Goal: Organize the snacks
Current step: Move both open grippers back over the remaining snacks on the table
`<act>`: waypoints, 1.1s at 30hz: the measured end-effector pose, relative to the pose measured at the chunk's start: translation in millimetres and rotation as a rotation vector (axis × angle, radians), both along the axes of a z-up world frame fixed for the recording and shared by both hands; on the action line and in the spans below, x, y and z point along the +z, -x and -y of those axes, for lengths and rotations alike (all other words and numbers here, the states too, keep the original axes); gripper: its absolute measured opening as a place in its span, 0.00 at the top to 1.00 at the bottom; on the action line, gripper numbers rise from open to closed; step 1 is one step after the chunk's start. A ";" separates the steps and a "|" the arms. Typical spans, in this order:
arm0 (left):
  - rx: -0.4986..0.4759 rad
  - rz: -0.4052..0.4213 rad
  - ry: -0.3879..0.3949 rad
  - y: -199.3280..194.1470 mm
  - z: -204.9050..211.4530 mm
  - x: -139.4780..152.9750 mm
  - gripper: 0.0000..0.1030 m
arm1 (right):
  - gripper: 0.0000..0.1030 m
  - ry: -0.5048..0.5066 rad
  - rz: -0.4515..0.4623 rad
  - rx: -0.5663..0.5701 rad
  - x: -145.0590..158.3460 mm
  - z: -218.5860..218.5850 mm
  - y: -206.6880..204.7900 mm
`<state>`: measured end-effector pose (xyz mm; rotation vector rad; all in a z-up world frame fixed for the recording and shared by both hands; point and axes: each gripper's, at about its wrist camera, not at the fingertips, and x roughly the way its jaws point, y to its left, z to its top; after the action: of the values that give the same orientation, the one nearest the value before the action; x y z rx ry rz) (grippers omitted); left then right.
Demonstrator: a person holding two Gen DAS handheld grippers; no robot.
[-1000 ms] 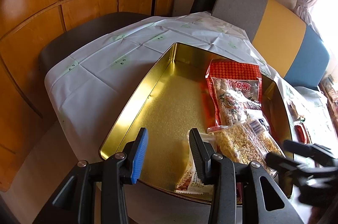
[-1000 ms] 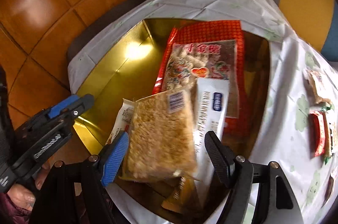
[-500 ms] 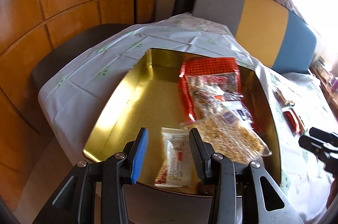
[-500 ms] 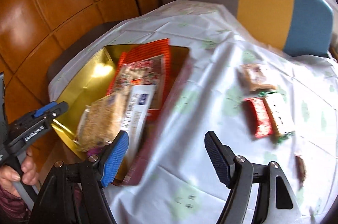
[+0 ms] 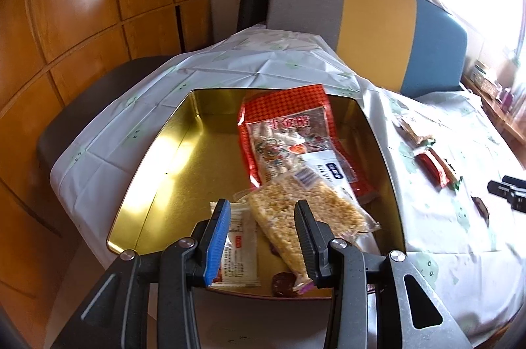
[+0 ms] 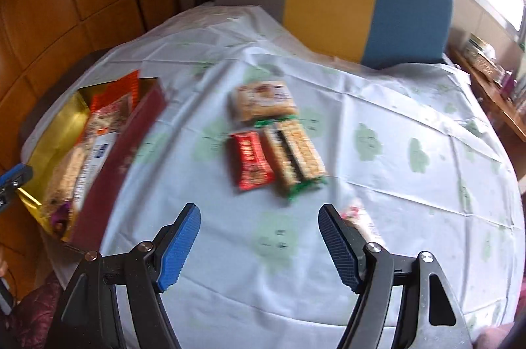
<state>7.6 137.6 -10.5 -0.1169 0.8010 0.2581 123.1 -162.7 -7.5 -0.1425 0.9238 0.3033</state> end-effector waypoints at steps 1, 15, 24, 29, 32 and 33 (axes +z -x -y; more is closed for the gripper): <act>-0.010 -0.002 -0.003 -1.0 3.4 0.7 0.60 | 0.26 0.011 0.001 -0.020 -1.1 9.7 -3.1; -0.162 -0.022 -0.049 -16.5 61.9 6.9 0.60 | 0.26 -0.054 -0.153 -0.365 -39.0 124.7 -41.0; -0.266 -0.049 -0.059 -25.7 103.7 2.0 0.59 | 0.26 -0.036 -0.177 -0.359 -41.6 119.0 -39.0; -0.316 -0.069 -0.052 -32.3 125.2 -2.7 0.56 | 0.26 -0.019 -0.201 -0.390 -46.4 125.3 -40.1; -0.357 -0.090 -0.038 -38.5 140.5 -4.9 0.56 | 0.26 -0.026 -0.207 -0.415 -46.6 131.2 -40.4; -0.368 -0.093 -0.038 -41.0 145.4 -5.8 0.56 | 0.26 -0.031 -0.205 -0.421 -45.6 132.8 -40.2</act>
<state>48.7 -7.8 -16.3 0.0795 0.8926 -0.0698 163.2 -295.5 -53.0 0.1143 1.1248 -0.0601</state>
